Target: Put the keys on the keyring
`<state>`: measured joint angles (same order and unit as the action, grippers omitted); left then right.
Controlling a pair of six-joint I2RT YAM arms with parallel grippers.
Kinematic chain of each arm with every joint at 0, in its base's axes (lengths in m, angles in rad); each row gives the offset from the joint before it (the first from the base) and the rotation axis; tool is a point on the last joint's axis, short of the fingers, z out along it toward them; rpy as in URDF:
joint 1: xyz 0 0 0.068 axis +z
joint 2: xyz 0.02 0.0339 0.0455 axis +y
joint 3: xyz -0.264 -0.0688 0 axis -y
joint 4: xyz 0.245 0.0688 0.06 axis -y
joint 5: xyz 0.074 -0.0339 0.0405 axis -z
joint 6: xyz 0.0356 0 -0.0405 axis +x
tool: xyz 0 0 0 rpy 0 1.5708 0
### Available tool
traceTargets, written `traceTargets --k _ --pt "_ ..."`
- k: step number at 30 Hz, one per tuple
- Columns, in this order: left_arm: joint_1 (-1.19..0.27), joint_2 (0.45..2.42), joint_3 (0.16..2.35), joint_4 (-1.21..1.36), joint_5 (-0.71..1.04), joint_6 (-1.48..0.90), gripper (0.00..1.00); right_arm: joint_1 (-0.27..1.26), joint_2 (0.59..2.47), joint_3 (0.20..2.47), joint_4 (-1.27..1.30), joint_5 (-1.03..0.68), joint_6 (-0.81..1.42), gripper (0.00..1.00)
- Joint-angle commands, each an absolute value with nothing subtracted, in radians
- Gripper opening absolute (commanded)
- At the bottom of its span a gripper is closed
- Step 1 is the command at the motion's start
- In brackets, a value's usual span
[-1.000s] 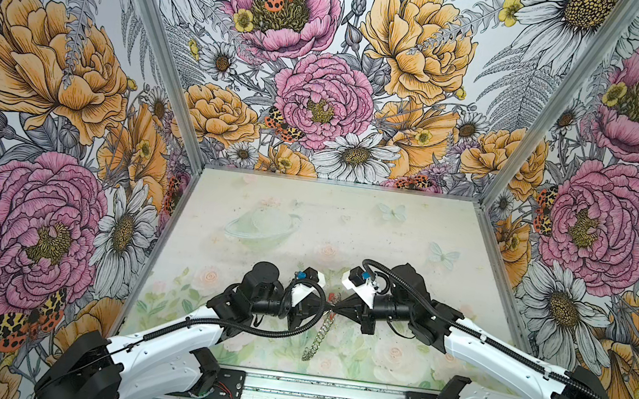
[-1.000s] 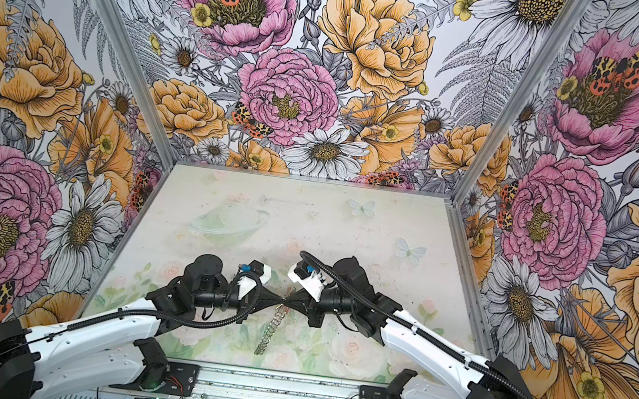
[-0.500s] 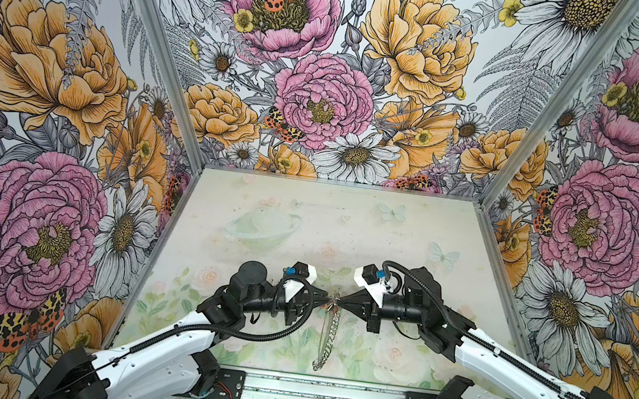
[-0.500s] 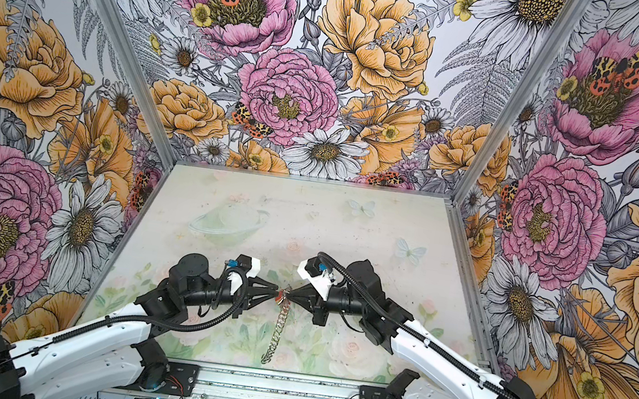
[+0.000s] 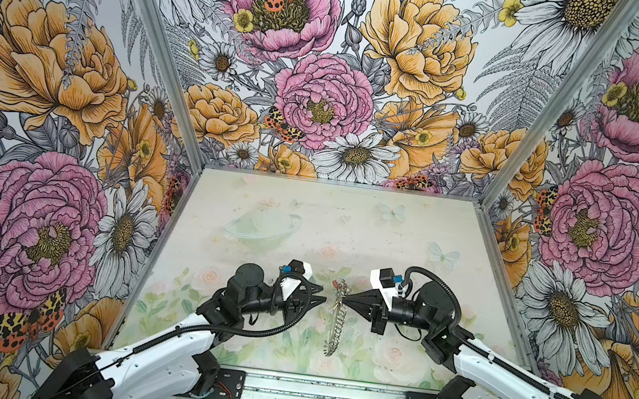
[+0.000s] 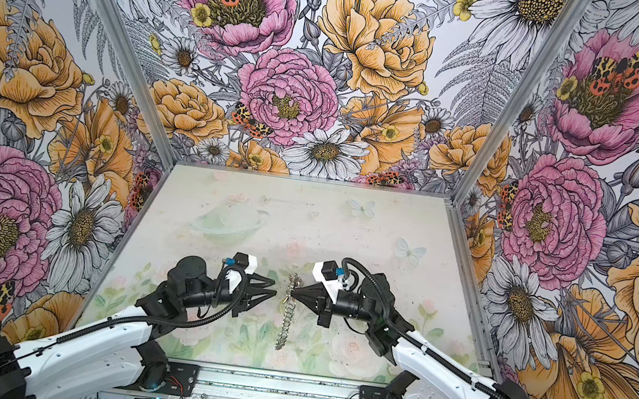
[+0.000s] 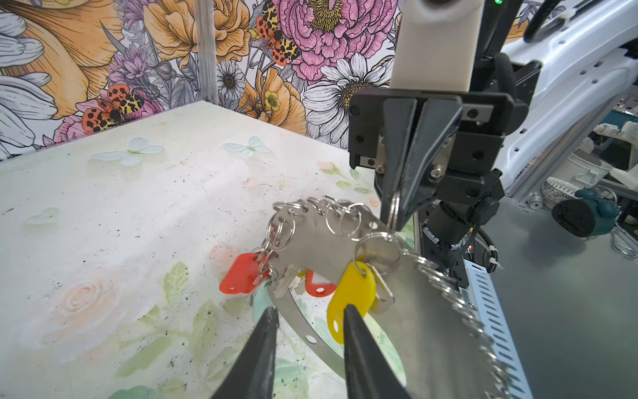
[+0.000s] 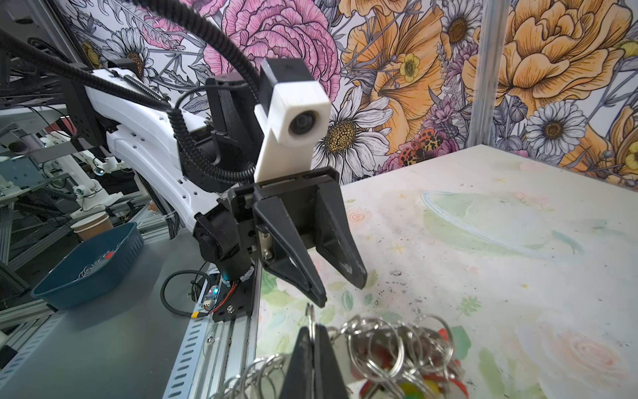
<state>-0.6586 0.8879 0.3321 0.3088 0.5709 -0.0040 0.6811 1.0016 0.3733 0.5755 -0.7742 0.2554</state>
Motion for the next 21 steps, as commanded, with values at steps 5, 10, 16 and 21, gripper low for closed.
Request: traceTargets --k 5,10,16,21 --pt "-0.653 0.901 0.307 0.364 0.363 -0.128 0.45 0.672 1.002 0.368 0.724 -0.718 0.281 0.0" --pt "-0.653 0.928 0.321 0.274 0.233 -0.227 0.46 0.673 1.004 0.426 0.445 -0.622 0.201 0.0" --pt "-0.648 0.901 0.325 0.15 0.1 -0.309 0.46 0.696 1.082 0.492 0.248 -0.52 0.155 0.0" --pt "-0.678 0.877 0.364 0.039 0.113 -0.383 0.44 0.722 1.175 0.544 0.243 -0.45 0.168 0.0"
